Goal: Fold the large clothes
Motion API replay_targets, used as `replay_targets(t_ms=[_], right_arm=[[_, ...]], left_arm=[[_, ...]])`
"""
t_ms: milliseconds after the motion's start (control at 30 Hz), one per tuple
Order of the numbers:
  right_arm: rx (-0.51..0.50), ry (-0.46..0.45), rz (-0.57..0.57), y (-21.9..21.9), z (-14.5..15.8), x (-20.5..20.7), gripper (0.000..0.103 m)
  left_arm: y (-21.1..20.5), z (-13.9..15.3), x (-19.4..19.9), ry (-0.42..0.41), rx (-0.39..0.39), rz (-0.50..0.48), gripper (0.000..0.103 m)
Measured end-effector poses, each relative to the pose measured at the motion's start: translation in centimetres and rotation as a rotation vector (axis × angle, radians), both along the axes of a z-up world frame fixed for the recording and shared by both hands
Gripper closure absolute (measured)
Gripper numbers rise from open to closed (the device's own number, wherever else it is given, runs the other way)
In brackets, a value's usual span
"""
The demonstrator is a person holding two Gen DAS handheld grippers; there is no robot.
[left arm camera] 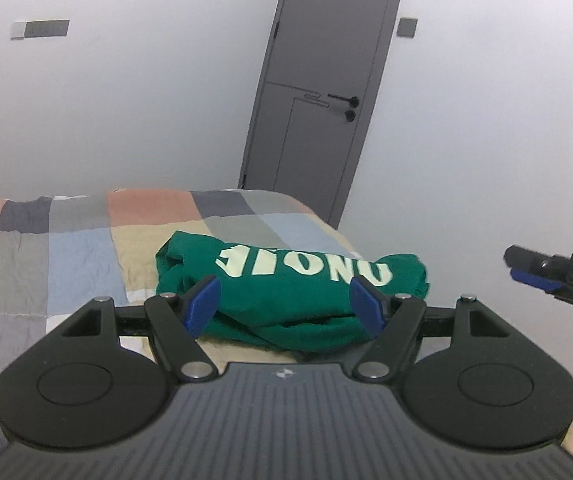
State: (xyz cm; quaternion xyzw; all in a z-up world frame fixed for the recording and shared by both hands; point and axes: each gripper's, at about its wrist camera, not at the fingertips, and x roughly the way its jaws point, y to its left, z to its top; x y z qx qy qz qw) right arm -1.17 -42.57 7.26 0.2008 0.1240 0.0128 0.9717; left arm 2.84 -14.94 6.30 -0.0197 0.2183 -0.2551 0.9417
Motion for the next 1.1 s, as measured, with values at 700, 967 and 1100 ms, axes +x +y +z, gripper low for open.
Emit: replay_targets(t_ms=[700,967,1100], right_arm=[[-0.203,0.073,-0.019,8.4,-4.3,-8.7,0.042],[-0.220,0.101,-0.033,8.6,-5.1,-8.2,0.042],[-0.236,0.113,-0.031,8.8,-5.3,-7.7,0.042]], left_arm=[[3.5,-5.7,-7.3,-0.014,0.009,0.014,0.027],[3.3,-6.4,-7.3,-0.015,0.049,0.016,0.025],[3.4,-6.4,-7.2,-0.022,0.055,0.017,0.013]])
